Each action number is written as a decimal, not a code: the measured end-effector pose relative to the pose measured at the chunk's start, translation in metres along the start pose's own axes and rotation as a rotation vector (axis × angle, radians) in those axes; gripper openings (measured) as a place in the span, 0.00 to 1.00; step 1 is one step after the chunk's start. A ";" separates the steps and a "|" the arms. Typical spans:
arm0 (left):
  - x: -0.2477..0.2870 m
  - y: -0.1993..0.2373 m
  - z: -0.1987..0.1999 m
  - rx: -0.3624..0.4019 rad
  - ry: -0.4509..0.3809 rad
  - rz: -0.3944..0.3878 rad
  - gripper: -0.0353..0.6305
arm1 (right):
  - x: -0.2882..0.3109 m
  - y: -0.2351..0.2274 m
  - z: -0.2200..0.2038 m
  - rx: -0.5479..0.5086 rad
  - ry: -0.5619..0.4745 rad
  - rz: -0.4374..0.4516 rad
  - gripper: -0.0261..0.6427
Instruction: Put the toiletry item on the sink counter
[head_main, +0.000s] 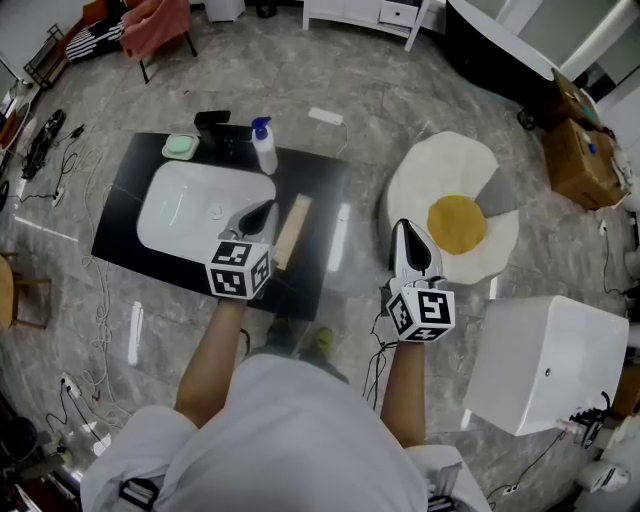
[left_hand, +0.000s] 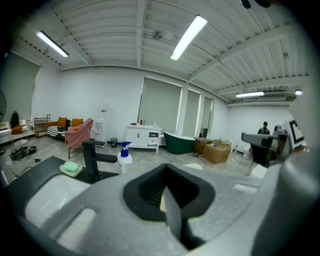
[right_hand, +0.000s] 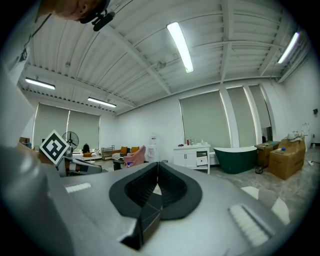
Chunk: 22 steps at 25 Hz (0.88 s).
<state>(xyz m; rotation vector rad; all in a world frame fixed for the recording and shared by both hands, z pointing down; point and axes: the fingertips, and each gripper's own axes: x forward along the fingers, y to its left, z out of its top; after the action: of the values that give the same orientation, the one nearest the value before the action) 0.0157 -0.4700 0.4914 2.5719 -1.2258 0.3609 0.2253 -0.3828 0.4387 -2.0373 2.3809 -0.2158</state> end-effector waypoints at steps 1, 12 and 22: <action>-0.004 -0.001 0.007 0.009 -0.014 0.001 0.05 | -0.002 0.000 0.002 -0.001 -0.004 0.000 0.04; -0.041 -0.006 0.063 0.087 -0.147 0.023 0.05 | -0.018 0.000 0.020 -0.014 -0.026 -0.012 0.04; -0.065 -0.015 0.097 0.125 -0.229 0.030 0.05 | -0.030 0.001 0.041 -0.030 -0.060 -0.012 0.04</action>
<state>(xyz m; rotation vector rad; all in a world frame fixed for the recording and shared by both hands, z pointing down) -0.0018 -0.4476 0.3767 2.7663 -1.3585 0.1552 0.2325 -0.3578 0.3953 -2.0410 2.3512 -0.1176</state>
